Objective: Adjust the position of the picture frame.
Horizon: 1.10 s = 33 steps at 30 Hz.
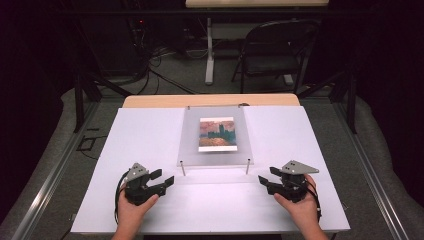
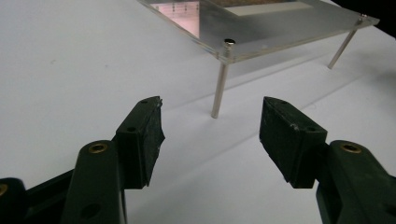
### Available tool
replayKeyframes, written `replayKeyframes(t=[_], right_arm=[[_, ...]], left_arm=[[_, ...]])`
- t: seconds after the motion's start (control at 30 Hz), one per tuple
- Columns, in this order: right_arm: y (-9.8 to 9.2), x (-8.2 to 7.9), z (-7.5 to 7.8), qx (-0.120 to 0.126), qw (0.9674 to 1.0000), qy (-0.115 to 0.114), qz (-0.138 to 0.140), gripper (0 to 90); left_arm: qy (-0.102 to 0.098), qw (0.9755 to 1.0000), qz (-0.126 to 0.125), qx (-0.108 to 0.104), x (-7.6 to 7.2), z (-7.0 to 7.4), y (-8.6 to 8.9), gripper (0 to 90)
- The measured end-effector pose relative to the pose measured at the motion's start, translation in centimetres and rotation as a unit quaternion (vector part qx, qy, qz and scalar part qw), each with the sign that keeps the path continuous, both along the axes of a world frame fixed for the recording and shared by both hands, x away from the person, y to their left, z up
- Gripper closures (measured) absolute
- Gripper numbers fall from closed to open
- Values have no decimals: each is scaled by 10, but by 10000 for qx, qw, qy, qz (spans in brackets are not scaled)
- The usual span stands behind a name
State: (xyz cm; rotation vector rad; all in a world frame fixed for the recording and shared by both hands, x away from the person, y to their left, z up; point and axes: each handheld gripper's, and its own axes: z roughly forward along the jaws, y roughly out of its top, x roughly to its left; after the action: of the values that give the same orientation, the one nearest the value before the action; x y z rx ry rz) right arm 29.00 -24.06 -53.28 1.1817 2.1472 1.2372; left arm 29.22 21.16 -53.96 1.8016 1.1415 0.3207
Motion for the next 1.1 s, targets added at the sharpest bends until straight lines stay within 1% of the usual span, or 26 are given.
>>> replayKeyframes(t=[0.03, 0.1, 0.13, 0.2, 0.23, 0.27, 0.3, 0.33, 0.37, 0.43, 0.5, 0.57, 0.63, 0.7, 0.77, 0.8, 0.83, 0.9, 0.93, 1.0, 1.03, 1.07, 1.1], right_arm=[[-1, 0, 0, -2, 10000, -35, -24, 439], [-4, 2, 1, -16, 10000, -26, -73, 441], [-6, 2, 2, 9, 9999, 5, -108, 442], [-9, 4, 2, 75, 9999, -29, -144, 447], [-12, 6, 4, 135, 9996, -9, -242, 452], [-12, 6, 4, 135, 9996, -9, -242, 452], [-13, 7, 5, 145, 9996, 11, -257, 451], [-15, 8, 6, 177, 9994, 52, -277, 447], [-16, 10, 7, 241, 9992, 94, -293, 440], [-17, 11, 8, 252, 9990, 178, -319, 438], [-17, 14, 8, 215, 9989, 198, -370, 410], [-15, 18, 8, 99, 9987, 230, -443, 364], [-14, 21, 9, 46, 9987, 264, -444, 357], [-12, 28, 10, 21, 9988, 238, -421, 357], [-12, 35, 12, -81, 9986, 283, -450, 367], [-11, 39, 14, -95, 9984, 377, -418, 382], [-10, 43, 15, -73, 9984, 413, -387, 383], [-8, 50, 17, -34, 9984, 452, -347, 388], [-6, 56, 19, -44, 9986, 447, -292, 400], [-4, 62, 20, -92, 9987, 452, -214, 403], [-2, 68, 21, -72, 9987, 467, -166, 402], [-2, 71, 22, -87, 9985, 529, -117, 401], [0, 75, 22, -45, 9983, 569, -105, 396]], left_arm=[[28, 10000, 18, -27, 1, 0, 2, 394], [30, 9999, 65, -125, 2, 1, 6, 400], [35, 9998, 68, -179, 2, 1, 7, 400], [37, 9997, 85, -227, 4, 2, 10, 401], [38, 9996, 66, -263, 7, 3, 11, 401], [59, 9996, 61, -280, 8, 4, 12, 401], [92, 9993, 57, -347, 10, 5, 13, 401], [131, 9990, 117, -405, 12, 6, 13, 401], [191, 9988, 228, -384, 14, 7, 13, 404], [244, 9986, 276, -374, 18, 9, 14, 404], [234, 9989, 259, -324, 21, 11, 15, 404], [243, 9991, 242, -254, 26, 14, 15, 404], [260, 9992, 222, -218, 32, 17, 15, 397], [237, 9994, 161, -198, 41, 20, 14, 397], [236, 9994, 122, -203, 49, 24, 13, 395], [247, 9995, 81, -201, 53, 26, 12, 395], [265, 9994, 63, -204, 57, 27, 10, 394], [311, 9994, -19, -172, 65, 31, 7, 394], [322, 9993, -19, -170, 66, 31, 6, 394], [355, 9992, -56, -155, 74, 34, 3, 394], [375, 9991, -80, -161, 76, 35, 2, 394], [395, 9990, -93, -163, 80, 35, 0, 394], [420, 9990, -114, -103, 84, 36, -2, 394]])
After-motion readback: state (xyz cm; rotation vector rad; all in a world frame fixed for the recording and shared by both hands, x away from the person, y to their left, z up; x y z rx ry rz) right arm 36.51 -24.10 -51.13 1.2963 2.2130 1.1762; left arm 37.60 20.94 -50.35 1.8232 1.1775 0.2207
